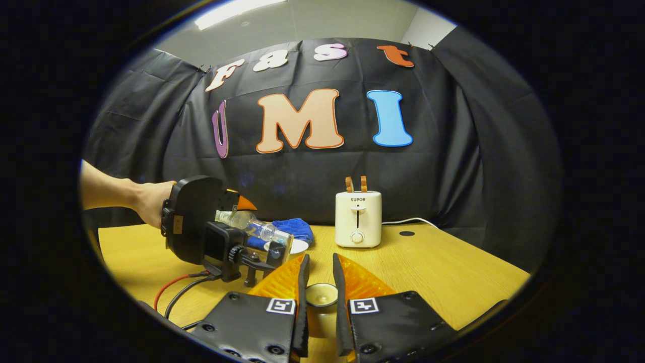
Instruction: Open the teacup lid with one hand, grasp the water bottle and pour water into the teacup with the other hand; after pouring, place the water bottle on the coaster and then close the teacup lid.
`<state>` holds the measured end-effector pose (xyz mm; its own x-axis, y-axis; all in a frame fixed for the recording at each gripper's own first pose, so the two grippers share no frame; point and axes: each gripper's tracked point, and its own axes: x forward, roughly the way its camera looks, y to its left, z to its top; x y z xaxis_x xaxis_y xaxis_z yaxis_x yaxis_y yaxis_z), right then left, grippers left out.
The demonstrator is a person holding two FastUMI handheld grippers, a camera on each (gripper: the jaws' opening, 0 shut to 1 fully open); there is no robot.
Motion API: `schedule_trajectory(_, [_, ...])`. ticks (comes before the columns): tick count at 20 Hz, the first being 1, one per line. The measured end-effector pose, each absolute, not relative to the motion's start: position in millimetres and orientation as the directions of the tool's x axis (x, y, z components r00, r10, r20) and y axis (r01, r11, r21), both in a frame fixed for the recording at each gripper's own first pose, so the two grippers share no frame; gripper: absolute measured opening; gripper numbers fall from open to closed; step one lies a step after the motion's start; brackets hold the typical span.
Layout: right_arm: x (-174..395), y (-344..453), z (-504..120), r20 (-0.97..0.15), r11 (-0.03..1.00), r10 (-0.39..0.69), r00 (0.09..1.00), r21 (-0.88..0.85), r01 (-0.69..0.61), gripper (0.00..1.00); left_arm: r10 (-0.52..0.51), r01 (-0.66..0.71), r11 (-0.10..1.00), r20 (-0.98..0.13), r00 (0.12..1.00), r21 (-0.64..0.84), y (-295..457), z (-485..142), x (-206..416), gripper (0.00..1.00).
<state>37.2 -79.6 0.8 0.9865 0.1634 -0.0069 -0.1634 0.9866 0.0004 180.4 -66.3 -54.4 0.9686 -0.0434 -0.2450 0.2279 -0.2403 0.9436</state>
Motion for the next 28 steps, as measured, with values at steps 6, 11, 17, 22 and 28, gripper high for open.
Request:
schedule_trajectory(6, [37.9, -79.4, 0.6, -0.007, 0.986, 0.164, 0.986, 0.0, -0.164, 0.25, -0.035, 0.229, -0.307, -0.251, 0.967, 0.924, -68.7, -47.6, 181.6, 0.7])
schedule_trajectory(11, [37.9, -79.7, 0.3, -0.007, 0.986, 0.164, 0.986, 0.0, -0.164, 0.25, -0.026, 0.225, -0.367, -0.252, 0.967, 0.903, -69.8, -37.6, 184.4, 0.69])
schedule_trajectory(17, [38.2, -79.9, 0.0, -0.007, 0.986, 0.164, 0.986, 0.0, -0.164, 0.25, -0.005, 0.217, -0.488, -0.252, 0.968, 0.845, -72.2, -22.6, 187.4, 0.7])
schedule_trajectory(22, [38.5, -79.7, 0.0, -0.007, 0.986, 0.165, 0.986, 0.001, -0.165, 0.25, -0.006, 0.203, -0.559, -0.249, 0.969, 0.804, -79.2, -15.2, 186.5, 0.7])
schedule_trajectory(28, [38.7, -79.6, -0.3, -0.007, 0.985, 0.17, 0.985, 0.001, -0.17, 0.25, 0.001, 0.197, -0.615, -0.249, 0.969, 0.763, -88.4, -6.9, 191.0, 0.7])
